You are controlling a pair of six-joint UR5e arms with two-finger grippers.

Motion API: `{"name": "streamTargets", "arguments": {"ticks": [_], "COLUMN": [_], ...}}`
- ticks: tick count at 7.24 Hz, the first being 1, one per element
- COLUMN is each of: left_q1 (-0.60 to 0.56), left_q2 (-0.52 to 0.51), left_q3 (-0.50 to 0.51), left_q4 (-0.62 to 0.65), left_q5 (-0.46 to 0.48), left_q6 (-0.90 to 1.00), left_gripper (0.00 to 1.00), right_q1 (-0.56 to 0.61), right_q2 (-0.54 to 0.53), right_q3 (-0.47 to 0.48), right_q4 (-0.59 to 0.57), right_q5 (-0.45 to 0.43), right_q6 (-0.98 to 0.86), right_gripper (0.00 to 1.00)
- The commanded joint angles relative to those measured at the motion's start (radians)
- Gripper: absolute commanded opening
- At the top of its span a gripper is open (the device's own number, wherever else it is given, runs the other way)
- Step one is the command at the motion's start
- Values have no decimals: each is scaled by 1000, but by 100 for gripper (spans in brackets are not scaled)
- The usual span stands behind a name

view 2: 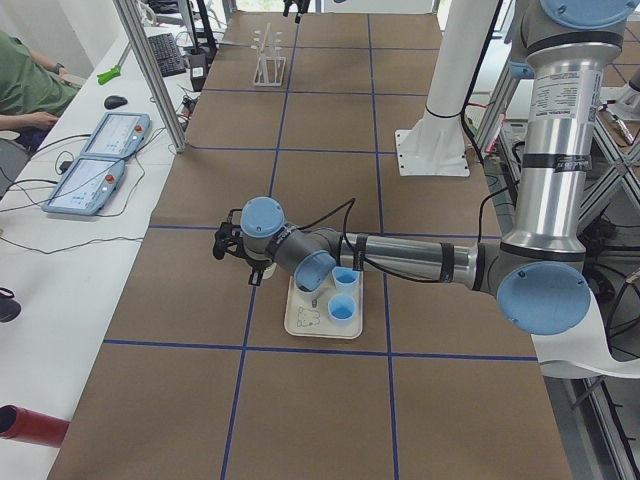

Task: Transfer IKEA cup to right arm and place on rack

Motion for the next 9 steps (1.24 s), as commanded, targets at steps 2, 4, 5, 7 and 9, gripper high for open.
{"name": "streamTargets", "arguments": {"ticks": [2, 4, 5, 7, 9], "left_q1": [2, 2, 8, 12, 31], "left_q2": [-46, -89, -96, -143, -183], "left_q3": [-26, -52, -82, -115, -115], "left_q4": [0, -1, -1, -1, -6], "left_q5": [-2, -2, -2, -5, -5], "left_q6": [-197, -370, -454, -602, -700], "left_gripper": [0, 0, 0, 0, 0], "right_q1": [-123, -180, -227, -266, -330], "right_q2": [79, 102, 121, 165, 178], "right_q3": [-28, -23, -20, -25, -26], "right_q4": [77, 97, 102, 105, 195], "right_q5": [-56, -132, -228, -292, -376], "right_q6": [1, 6, 6, 10, 10], "right_gripper": [100, 99, 99, 99, 99]}}
